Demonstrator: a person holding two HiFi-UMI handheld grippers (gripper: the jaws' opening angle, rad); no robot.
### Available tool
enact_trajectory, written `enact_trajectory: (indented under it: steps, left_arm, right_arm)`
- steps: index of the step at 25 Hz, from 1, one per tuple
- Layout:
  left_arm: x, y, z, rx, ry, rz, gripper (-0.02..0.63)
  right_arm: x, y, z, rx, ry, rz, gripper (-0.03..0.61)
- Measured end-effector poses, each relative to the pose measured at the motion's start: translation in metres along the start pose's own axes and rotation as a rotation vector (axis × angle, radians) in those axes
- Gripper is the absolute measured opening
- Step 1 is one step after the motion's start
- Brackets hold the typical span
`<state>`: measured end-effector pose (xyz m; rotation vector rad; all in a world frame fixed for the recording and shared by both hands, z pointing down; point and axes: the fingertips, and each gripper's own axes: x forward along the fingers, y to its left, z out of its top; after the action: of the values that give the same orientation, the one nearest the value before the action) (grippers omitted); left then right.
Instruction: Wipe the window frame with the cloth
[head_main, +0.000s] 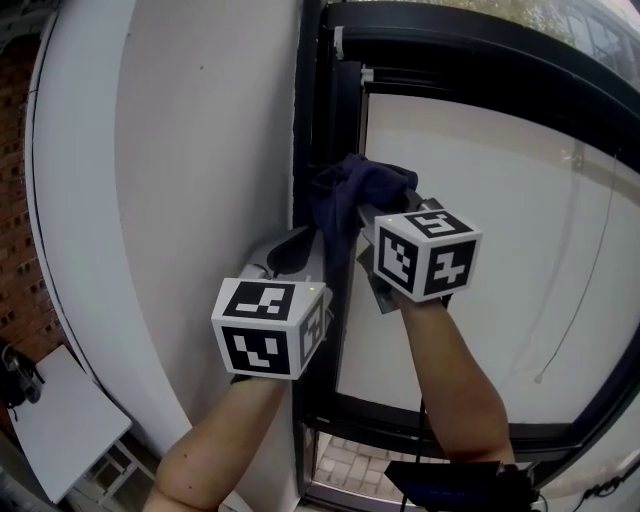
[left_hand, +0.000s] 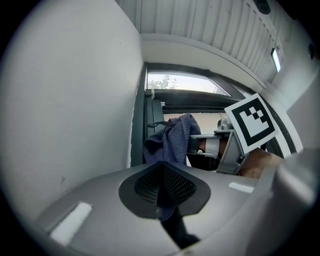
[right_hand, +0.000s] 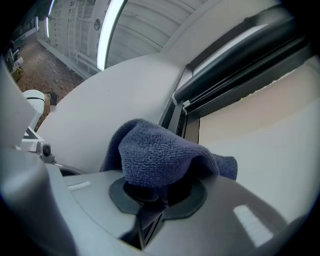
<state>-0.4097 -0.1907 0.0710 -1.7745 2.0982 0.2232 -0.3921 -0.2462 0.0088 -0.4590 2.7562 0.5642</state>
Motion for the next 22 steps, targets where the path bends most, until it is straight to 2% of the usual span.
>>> enact_trajectory:
  steps: [12, 22]
  left_arm:
    - [0.029, -0.005, 0.007, -0.035, 0.013, -0.032, -0.006]
    - [0.044, 0.005, 0.039, -0.043, -0.046, 0.013, -0.006]
  right_arm:
    - [0.017, -0.019, 0.047, -0.018, -0.055, -0.024, 0.047]
    - [0.034, -0.034, 0.093, -0.038, -0.110, -0.066, 0.047]
